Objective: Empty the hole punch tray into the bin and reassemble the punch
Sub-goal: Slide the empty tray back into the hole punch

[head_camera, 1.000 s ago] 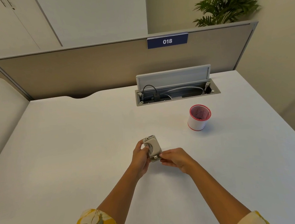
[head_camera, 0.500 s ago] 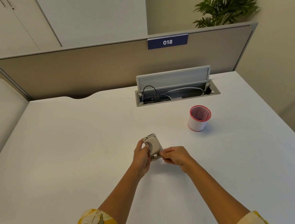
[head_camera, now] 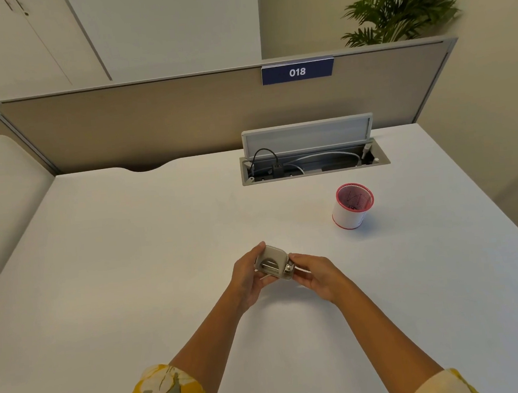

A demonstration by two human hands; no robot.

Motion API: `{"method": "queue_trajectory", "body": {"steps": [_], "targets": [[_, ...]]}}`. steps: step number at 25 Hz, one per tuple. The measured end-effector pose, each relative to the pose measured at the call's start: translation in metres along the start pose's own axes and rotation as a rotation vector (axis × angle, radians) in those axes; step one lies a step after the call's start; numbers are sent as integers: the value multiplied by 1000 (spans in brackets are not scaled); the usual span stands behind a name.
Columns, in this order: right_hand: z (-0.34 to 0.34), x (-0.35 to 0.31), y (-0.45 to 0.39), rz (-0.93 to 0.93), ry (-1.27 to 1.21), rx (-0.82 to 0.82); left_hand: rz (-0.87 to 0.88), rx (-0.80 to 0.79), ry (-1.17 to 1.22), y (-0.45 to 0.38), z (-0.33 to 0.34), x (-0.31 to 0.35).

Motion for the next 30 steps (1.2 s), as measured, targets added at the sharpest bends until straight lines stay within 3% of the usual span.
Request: {"method": "queue_trajectory", "body": {"steps": [11,23,26,30], "targets": [[6,4,3,-70,-6,-86,108,18,152,-3,-4,0],[5,1,-2,-219,246,311,138,-4,162,7,13,-2],[4,4,-3,-192,275,262,131,-14,147,7,12,-2],[5,4,2,-123,209,50,126,22,105,6,7,-4]]}}
Point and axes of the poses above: each hand's wrist, its own y-axis away from the middle knuckle, its own z-axis out of the palm, x = y × z, the point moved 3 cm from there along -y, towards the middle knuckle, and after that the axes turned 2 degrees about x, right-handed, at the moved point
